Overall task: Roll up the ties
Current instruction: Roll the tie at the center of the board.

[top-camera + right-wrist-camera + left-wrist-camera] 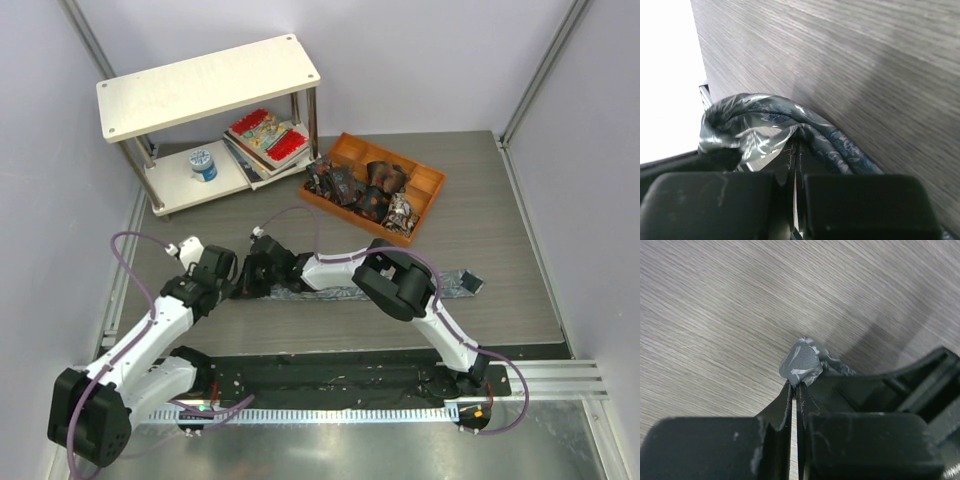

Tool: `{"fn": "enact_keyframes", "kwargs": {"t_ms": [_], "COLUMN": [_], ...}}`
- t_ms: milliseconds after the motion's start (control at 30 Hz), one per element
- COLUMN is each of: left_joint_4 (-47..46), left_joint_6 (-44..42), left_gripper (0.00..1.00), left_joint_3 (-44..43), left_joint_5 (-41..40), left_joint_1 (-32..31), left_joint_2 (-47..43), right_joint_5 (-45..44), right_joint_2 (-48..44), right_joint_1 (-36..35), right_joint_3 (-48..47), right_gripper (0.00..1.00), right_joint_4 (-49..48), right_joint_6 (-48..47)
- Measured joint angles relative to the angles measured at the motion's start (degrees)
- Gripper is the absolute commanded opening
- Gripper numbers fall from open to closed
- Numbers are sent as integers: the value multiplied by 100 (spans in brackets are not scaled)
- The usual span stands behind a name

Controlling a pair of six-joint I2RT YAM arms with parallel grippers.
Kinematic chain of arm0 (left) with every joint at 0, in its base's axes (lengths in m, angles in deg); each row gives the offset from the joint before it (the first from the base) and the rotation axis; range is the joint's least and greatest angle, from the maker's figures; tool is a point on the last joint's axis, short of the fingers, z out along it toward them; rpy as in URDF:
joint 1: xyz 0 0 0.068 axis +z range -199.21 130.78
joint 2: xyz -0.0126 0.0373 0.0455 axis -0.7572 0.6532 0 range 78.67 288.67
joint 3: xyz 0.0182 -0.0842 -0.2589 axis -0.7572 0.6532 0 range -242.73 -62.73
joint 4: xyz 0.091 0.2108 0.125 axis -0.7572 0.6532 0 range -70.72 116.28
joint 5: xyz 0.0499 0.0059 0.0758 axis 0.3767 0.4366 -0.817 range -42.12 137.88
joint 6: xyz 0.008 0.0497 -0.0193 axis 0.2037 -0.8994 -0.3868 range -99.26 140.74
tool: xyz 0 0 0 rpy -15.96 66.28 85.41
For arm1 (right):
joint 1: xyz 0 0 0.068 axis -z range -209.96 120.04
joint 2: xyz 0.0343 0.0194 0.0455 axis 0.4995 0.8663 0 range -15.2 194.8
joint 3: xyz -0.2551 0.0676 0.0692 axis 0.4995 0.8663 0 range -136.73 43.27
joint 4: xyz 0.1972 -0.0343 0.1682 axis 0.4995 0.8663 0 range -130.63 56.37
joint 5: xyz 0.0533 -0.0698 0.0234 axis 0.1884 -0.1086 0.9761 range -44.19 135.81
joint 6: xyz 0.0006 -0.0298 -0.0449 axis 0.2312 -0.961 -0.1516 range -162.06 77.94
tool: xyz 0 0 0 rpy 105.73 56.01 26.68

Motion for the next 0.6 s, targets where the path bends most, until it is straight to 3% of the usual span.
{"fn": "enact_keyframes", "kwargs": {"t_ms": [600], "left_joint_4": [254], "left_joint_6": [254], "left_gripper": [0], "left_joint_3": [-358], "left_joint_5": [-328], "left_joint_1": [-1069], "left_joint_2": [236], "right_joint_5": [-57], "right_joint_2": [-378], "right_joint_1": [330], "right_joint_3": [212], "right_gripper": [1], "right_joint_4": [254], "right_joint_6": [-160]}}
